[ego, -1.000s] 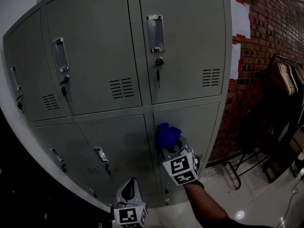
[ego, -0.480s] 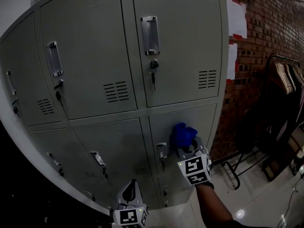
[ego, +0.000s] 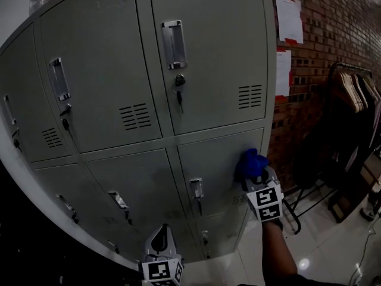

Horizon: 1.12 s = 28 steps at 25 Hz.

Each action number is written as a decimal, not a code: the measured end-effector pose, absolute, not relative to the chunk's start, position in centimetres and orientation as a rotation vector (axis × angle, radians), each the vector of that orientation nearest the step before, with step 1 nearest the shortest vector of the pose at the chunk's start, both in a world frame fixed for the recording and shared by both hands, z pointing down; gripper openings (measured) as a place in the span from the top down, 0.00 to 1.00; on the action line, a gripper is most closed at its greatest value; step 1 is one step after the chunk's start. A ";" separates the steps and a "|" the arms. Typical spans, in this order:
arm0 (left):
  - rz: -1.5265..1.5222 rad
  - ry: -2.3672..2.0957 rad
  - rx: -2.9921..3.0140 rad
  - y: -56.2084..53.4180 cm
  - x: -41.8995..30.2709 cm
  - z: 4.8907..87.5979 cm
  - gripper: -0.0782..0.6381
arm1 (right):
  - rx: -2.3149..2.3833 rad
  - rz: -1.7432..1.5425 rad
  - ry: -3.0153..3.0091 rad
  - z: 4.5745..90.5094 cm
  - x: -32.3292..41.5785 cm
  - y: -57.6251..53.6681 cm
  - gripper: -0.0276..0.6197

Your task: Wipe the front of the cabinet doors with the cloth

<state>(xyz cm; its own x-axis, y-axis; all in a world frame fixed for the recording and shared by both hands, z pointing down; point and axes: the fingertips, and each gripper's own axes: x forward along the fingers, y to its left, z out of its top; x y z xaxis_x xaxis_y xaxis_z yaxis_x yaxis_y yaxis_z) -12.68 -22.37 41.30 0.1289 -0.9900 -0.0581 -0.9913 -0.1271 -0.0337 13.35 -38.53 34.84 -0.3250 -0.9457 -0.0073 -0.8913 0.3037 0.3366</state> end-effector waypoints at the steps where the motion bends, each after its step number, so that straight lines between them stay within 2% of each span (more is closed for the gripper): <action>1: 0.027 2.030 -2.313 -22.5 -12.4 41.3 0.87 | 1.730 -0.406 -2.325 35.1 14.6 -38.9 0.81; 4: 0.008 2.021 -2.321 -22.5 -11.6 41.4 0.87 | 1.820 -0.382 -2.164 35.7 17.5 -39.6 0.81; 7: 0.003 2.021 -2.322 -22.3 -11.6 41.5 0.87 | 1.845 -0.367 -2.182 35.5 17.4 -38.9 0.81; 14: 0.000 2.050 -2.309 -21.3 -12.5 41.6 0.87 | 1.611 -0.495 -2.376 34.9 7.6 -36.3 0.81; 21: -0.003 2.075 -2.299 -20.3 -14.2 42.1 0.87 | 1.378 -0.234 -2.657 38.0 -2.1 -33.6 0.81; 28: 0.019 2.049 -2.311 -20.0 -13.5 41.5 0.87 | 1.299 -0.268 -2.595 39.8 -3.5 -34.9 0.80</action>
